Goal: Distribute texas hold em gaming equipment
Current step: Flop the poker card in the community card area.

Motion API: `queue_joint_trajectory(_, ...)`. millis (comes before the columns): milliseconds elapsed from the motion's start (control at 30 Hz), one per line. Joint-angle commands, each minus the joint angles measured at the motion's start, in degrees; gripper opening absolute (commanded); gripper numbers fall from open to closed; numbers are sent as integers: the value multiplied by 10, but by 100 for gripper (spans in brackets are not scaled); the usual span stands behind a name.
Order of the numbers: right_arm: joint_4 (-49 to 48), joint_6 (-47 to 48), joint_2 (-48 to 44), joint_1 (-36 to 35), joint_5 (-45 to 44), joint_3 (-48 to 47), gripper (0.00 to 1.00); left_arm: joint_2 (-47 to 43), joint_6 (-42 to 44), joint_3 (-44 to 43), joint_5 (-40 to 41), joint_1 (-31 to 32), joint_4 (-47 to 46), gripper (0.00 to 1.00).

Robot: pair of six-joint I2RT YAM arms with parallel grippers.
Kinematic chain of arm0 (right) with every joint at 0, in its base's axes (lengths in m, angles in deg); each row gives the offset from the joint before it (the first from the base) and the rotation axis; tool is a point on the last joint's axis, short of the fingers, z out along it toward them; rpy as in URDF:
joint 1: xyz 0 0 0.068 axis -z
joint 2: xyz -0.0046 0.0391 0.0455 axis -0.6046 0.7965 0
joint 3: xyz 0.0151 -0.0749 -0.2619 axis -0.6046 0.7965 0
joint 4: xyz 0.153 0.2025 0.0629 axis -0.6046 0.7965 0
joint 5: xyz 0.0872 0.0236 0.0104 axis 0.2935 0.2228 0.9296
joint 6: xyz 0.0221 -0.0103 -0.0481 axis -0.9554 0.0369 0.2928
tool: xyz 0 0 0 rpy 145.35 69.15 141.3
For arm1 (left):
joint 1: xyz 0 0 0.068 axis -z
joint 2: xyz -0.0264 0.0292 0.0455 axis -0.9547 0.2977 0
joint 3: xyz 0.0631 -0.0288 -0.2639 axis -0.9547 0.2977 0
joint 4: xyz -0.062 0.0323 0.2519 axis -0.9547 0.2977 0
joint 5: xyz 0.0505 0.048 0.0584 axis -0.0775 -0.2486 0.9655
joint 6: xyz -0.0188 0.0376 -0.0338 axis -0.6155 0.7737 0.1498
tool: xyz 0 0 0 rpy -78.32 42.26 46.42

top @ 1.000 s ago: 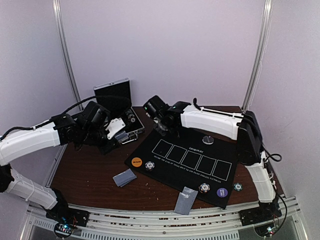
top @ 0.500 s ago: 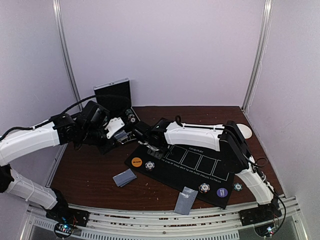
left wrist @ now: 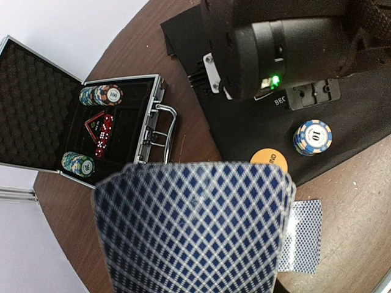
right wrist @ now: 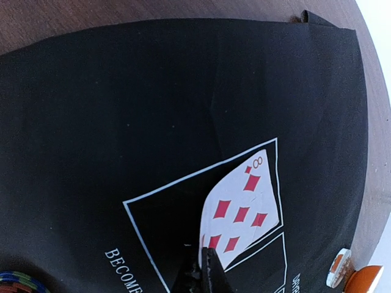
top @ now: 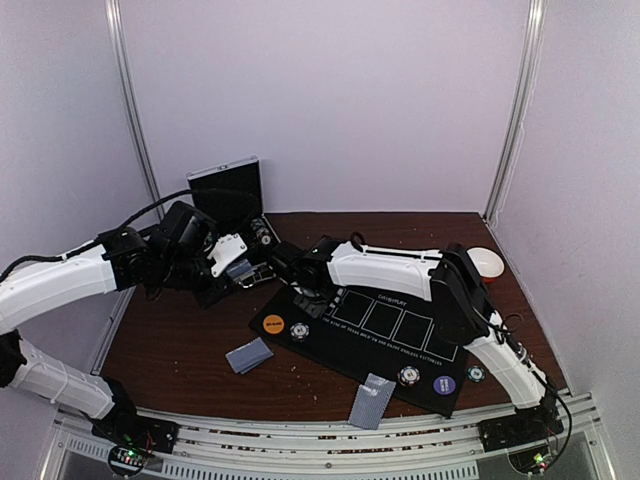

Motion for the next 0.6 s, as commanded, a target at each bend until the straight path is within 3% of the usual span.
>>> queue_joint_trajectory(0, 13, -28, 11, 6, 14, -16, 0, -12, 2, 6, 3, -4, -25, 40)
queue_joint_trajectory(300, -9, -68, 13, 13, 74, -15, 0, -11, 3, 6, 3, -3, -24, 40)
queue_joint_trajectory(567, -15, -76, 13, 20, 77, -14, 0, -13, 4, 8, 0, -3, -24, 40)
